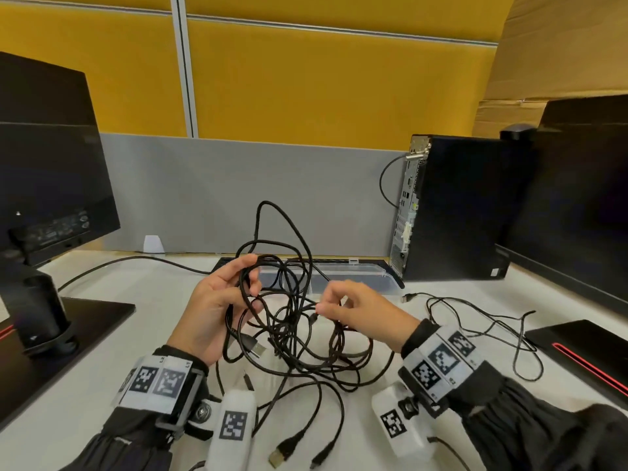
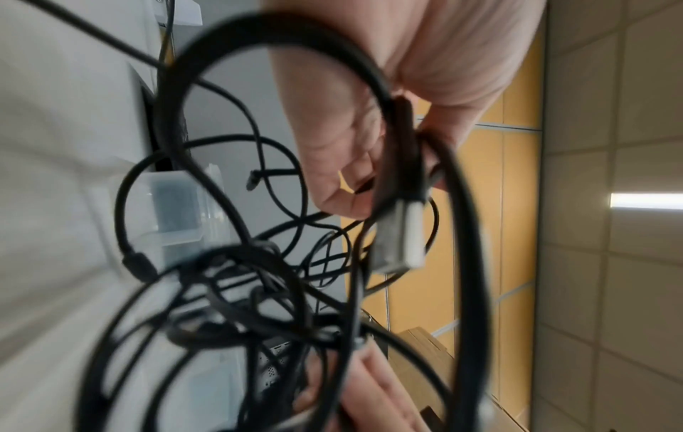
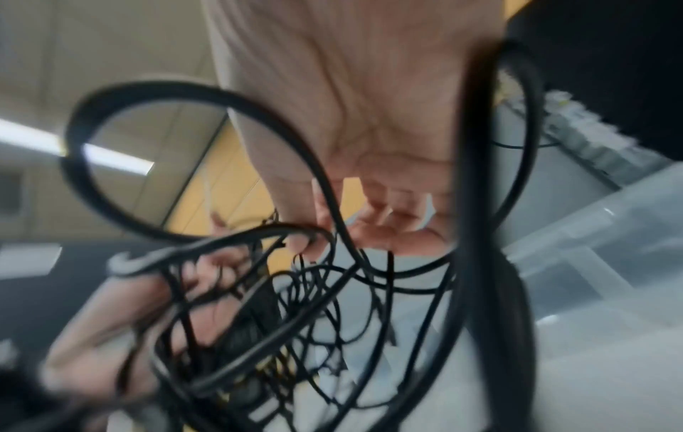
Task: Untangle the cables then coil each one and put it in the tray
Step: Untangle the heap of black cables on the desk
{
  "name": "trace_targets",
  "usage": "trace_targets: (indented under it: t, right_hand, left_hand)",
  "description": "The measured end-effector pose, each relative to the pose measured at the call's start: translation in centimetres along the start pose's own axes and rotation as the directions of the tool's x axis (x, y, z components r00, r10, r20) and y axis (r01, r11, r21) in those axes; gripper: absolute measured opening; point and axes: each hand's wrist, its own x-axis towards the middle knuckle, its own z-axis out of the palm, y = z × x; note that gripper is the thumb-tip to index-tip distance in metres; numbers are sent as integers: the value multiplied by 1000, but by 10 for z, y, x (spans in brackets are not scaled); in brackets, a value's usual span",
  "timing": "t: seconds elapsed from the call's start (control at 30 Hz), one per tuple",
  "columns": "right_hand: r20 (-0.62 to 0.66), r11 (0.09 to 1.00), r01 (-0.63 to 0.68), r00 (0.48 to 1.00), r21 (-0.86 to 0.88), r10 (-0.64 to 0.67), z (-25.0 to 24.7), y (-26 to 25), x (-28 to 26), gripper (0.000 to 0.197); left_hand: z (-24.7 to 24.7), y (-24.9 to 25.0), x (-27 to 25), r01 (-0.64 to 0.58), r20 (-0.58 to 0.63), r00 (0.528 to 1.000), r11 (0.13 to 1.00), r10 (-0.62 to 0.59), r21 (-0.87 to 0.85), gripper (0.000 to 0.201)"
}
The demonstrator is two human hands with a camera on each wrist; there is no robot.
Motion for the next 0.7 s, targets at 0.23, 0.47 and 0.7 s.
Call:
trace_targets:
  t: [0.23,0.47,0.7]
  right_hand:
    - [-216,724,-13,951,690,223,-24,6,-11,16]
    - [-468,505,235,784,831,407,-46,16,-18,13]
    - [-628,341,547,510,764,588,-55,27,-17,17]
  left_hand:
    - [-4,6,4,-46,-124,991,998,40,-44,63]
    - [-9,8,6,-76,-241,969,996,61,-55,63]
    - [-11,7,6,-50,-296,954,999,46,-6,60]
